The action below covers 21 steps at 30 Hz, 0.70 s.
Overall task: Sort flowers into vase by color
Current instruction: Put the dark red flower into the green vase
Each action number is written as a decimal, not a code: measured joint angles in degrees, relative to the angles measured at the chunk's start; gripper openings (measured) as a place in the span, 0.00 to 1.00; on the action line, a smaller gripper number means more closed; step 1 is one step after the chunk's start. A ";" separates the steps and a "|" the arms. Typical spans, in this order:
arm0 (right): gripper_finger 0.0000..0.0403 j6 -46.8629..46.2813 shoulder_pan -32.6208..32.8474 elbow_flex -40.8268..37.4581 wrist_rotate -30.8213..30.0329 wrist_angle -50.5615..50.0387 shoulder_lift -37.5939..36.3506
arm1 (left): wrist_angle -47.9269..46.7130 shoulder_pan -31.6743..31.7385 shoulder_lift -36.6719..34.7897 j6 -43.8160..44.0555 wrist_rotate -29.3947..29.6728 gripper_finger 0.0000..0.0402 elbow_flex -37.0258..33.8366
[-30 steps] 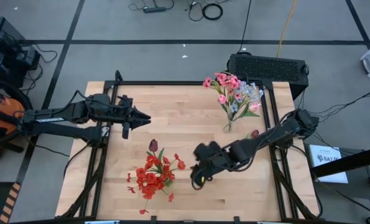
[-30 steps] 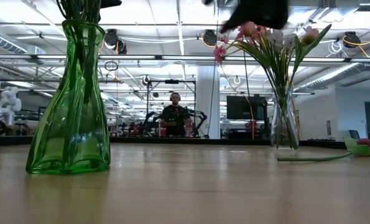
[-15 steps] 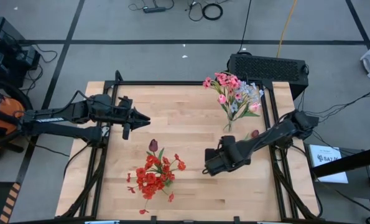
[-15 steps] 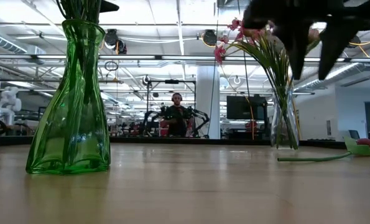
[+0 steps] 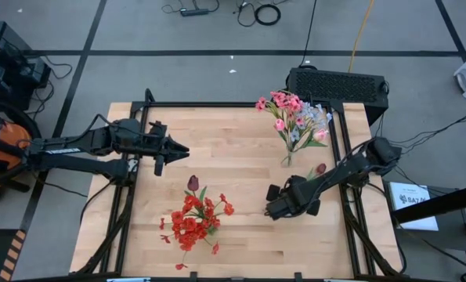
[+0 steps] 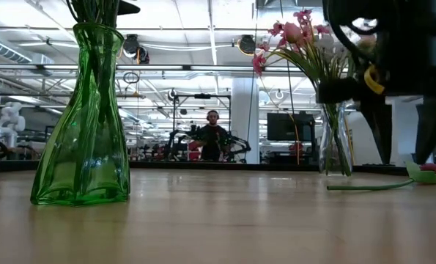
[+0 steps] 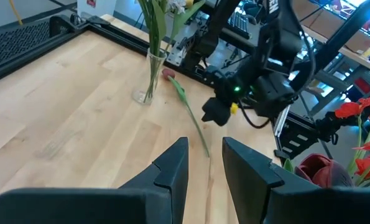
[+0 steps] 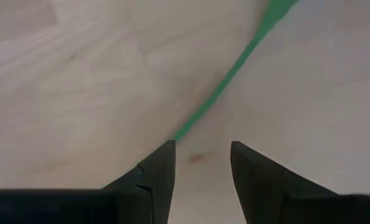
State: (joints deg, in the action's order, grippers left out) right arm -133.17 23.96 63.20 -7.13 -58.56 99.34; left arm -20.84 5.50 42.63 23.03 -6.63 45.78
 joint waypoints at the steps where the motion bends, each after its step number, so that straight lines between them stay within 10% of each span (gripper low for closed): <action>1: 0.36 -0.15 -0.16 -1.40 -0.03 1.05 -0.52 | -0.11 0.00 0.00 0.00 0.00 0.26 0.00; 21: 0.36 0.34 -8.32 -22.02 -2.06 12.23 -12.56 | -2.42 -0.01 -0.02 -0.97 0.02 0.26 0.00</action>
State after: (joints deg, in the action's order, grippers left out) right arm -132.83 15.63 41.19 -9.19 -46.32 86.78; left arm -23.26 5.50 42.61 22.06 -6.61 45.78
